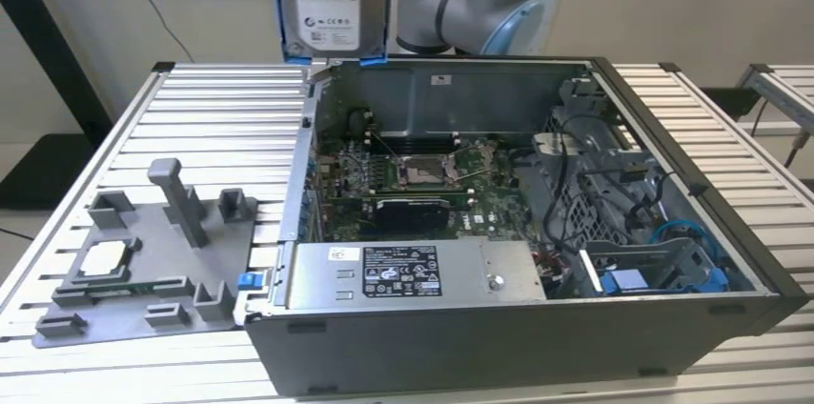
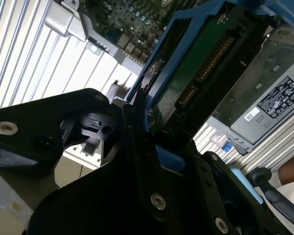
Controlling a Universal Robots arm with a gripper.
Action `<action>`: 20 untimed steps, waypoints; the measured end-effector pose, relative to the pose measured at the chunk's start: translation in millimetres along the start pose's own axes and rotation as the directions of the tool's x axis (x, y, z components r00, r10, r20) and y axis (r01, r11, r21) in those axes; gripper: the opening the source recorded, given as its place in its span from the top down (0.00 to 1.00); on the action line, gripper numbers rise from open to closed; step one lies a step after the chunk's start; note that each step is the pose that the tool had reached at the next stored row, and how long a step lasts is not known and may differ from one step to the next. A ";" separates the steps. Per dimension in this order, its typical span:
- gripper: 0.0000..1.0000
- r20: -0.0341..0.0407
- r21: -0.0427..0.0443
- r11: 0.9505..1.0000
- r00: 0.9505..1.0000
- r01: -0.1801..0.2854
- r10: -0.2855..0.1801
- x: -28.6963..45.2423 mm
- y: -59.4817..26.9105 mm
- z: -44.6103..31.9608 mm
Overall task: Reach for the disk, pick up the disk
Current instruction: 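Pick up the disk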
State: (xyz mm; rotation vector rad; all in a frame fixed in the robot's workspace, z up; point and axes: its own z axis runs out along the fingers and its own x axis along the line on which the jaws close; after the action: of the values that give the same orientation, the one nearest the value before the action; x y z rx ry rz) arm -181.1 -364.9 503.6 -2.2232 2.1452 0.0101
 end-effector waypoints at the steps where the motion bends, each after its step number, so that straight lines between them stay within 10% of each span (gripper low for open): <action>1: 1.00 0.000 0.000 1.000 1.000 0.000 0.000 0.2 -4.5 0.1; 20: 1.00 0.000 -0.008 1.000 1.000 0.000 0.000 3.3 -90.7 2.9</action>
State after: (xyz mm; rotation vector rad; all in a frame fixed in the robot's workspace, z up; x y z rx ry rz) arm -90.2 -364.9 503.6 -2.2268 2.1491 0.0189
